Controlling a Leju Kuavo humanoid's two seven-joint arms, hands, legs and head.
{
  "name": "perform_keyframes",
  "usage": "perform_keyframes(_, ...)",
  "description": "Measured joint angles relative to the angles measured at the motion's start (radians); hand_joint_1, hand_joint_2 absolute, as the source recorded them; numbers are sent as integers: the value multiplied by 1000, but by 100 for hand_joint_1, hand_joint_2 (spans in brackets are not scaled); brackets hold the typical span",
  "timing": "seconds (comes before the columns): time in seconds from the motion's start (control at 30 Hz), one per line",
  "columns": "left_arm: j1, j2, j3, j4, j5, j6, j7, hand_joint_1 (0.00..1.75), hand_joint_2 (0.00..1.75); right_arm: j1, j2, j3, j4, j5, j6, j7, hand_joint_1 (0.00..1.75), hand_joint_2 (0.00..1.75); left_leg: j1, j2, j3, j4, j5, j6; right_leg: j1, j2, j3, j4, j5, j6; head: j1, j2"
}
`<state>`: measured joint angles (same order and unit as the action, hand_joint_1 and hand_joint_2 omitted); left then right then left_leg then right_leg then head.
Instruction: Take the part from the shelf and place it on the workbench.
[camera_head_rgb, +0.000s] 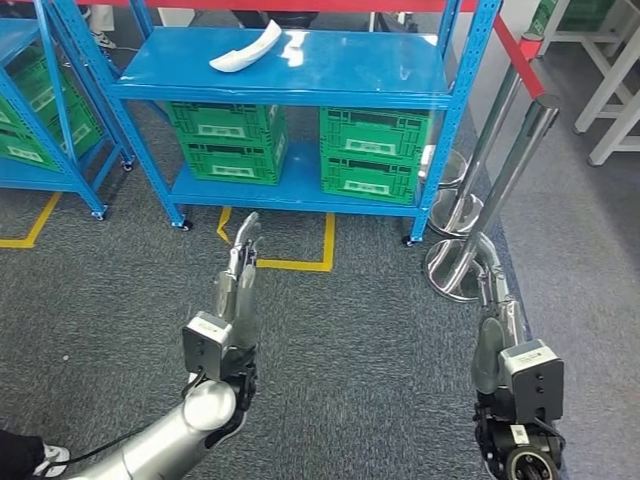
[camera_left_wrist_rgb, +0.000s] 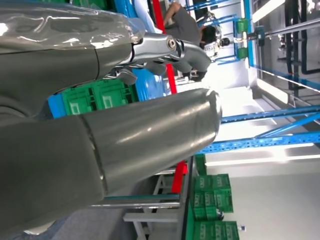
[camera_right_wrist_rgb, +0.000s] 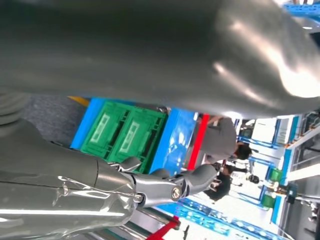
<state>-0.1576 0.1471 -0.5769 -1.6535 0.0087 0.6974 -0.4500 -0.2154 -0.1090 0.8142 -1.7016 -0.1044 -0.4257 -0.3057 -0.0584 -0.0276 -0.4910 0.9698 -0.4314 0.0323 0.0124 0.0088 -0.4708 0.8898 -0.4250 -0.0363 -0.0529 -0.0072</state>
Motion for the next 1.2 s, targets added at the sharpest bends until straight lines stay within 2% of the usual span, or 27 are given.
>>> perform_keyframes(0.07, 0, 1, 0, -1, -1, 0, -3, 0, 0, -2, 3, 0, 0, 0, 2, 0, 0, 0, 14, 6, -68, 106, -34, -25, -12, -2, 13, -8, -2, 4, -2, 0)
perform_keyframes(0.13, 4, 2, 0, -1, -1, 0, -5, 0, 0, -1, 4, 0, 1, 1, 3, 1, 0, 0, 41, 9, -155, 213, -91, -52, -26, -2, 16, -10, -11, 12, -7, 0)
perform_keyframes(0.17, 6, 3, 0, -1, -1, 0, -5, 0, 0, 0, 4, 0, 2, 1, 3, 1, 0, 0, 54, 12, -185, 234, -108, -66, -33, -2, 20, -10, -18, 19, -8, 0)
perform_keyframes(0.2, 7, 3, 0, -1, -1, 0, -5, 0, 0, 0, 4, 0, 3, 2, 3, 2, 0, 0, 67, 16, -199, 220, -103, -80, -41, -2, 26, -9, -26, 28, -9, 0)
perform_keyframes(0.23, 8, 4, 0, -1, -1, 0, -6, 0, 0, 1, 4, 0, 4, 2, 3, 2, 0, 0, 79, 19, -193, 172, -73, -94, -50, -1, 36, -8, -36, 38, -11, 0)
perform_keyframes(0.3, 8, 4, 0, 1, 0, 0, -8, 0, 0, 1, 4, 0, 7, 4, 7, 2, 0, 0, 100, 31, -153, 27, 31, -120, -62, -2, 54, -2, -59, 59, -19, 0)
perform_keyframes(0.33, 8, 4, 0, 2, 1, 0, -10, 0, 0, 2, 4, 0, 8, 6, 9, 2, 0, 0, 105, 37, -139, -23, 62, -121, -63, -2, 58, 2, -71, 69, -24, 0)
perform_keyframes(0.37, 8, 4, 0, 4, 3, 0, -10, 0, 0, 3, 4, -1, 9, 7, 11, 1, 0, 0, 107, 40, -135, -46, 80, -115, -61, -2, 57, 5, -81, 78, -27, 0)
perform_keyframes(0.4, 8, 4, 0, 5, 4, 0, -11, 0, 0, 4, 4, -1, 10, 10, 13, 0, 0, 0, 105, 42, -140, -43, 76, -103, -59, -4, 56, 6, -90, 86, -27, 0)
perform_keyframes(0.47, 8, 4, 0, 5, 6, 0, -12, 0, 0, 5, 4, -2, 10, 13, 13, 0, 0, 0, 103, 36, -142, -26, 67, -74, -62, -7, 58, 6, -105, 99, -17, 0)
perform_keyframes(0.5, 6, 4, 0, 5, 6, 0, -13, 0, 0, 5, 4, -3, 10, 15, 12, 0, 0, 0, 101, 35, -138, -22, 59, -64, -64, -8, 56, 24, -118, 102, -11, 0)
perform_keyframes(0.53, 4, 4, 0, 5, 6, 0, -13, 0, 0, 4, 4, -4, 9, 16, 11, 0, 0, 0, 99, 33, -132, -21, 54, -54, -65, -9, 40, 64, -140, 102, -7, 0)
perform_keyframes(0.57, 3, 3, 0, 5, 6, 0, -14, 0, 0, 5, 4, -4, 9, 17, 9, 1, 0, 0, 96, 33, -126, -22, 48, -45, -63, -9, 7, 131, -169, 100, -2, 0)
perform_keyframes(0.63, 2, 3, 0, 5, 6, 0, -14, 0, 0, 6, 4, -5, 9, 18, 8, 4, 0, 0, 85, 33, -115, -22, 37, -32, -53, -9, -90, 292, -224, 92, 3, 0)
perform_keyframes(0.67, 2, 2, 0, 6, 6, 0, -13, 0, 0, 7, 4, -5, 9, 18, 7, 6, 0, 0, 78, 32, -110, -22, 31, -28, -48, -9, -130, 344, -229, 87, 4, 0)
perform_keyframes(0.7, 2, 2, 0, 6, 5, 0, -12, 0, 0, 7, 4, -5, 9, 19, 6, 9, 0, 0, 72, 29, -103, -21, 26, -25, -44, -9, -152, 354, -211, 80, 4, 0)
perform_keyframes(0.73, 2, 2, 0, 6, 5, 0, -12, 0, 0, 8, 4, -6, 9, 19, 4, 12, 0, 0, 66, 27, -93, -21, 19, -23, -38, -9, -151, 320, -171, 70, 5, 0)
perform_keyframes(0.77, 2, 2, 0, 6, 4, 0, -11, 0, 0, 8, 4, -6, 8, 20, 3, 14, 0, 0, 61, 25, -82, -22, 12, -22, -31, -9, -134, 252, -116, 58, 5, 0)
perform_keyframes(0.8, 2, 2, 0, 6, 3, 0, -10, 0, 0, 8, 4, -6, 8, 21, 2, 16, 0, 0, 57, 23, -72, -23, 6, -22, -24, -9, -111, 183, -73, 45, 5, 0)
perform_keyframes(0.83, 1, 2, 0, 6, 2, 0, -10, 0, 0, 8, 4, -7, 8, 21, 1, 17, 0, 0, 54, 21, -65, -24, 2, -24, -18, -8, -90, 124, -43, 36, 4, 0)
perform_keyframes(0.87, 0, 2, 0, 6, 2, 0, -10, 0, 0, 7, 4, -7, 8, 21, 0, 18, 0, 0, 52, 21, -63, -23, -1, -25, -14, -8, -74, 89, -29, 32, 4, 0)
perform_keyframes(1.0, -1, 3, 0, 6, 2, 0, -8, 0, 0, 7, 5, -7, 6, 21, 0, 18, 0, 0, 53, 22, -67, -22, -2, -25, -12, -3, -61, 67, -29, 55, 4, 0)
perform_keyframes(1.2, -2, 4, 0, 6, 4, 0, -9, 0, 0, 7, 5, -8, 6, 22, -1, 19, 0, 0, 54, 22, -62, -32, -2, -27, -11, -2, -62, 66, -32, 49, 2, 0)
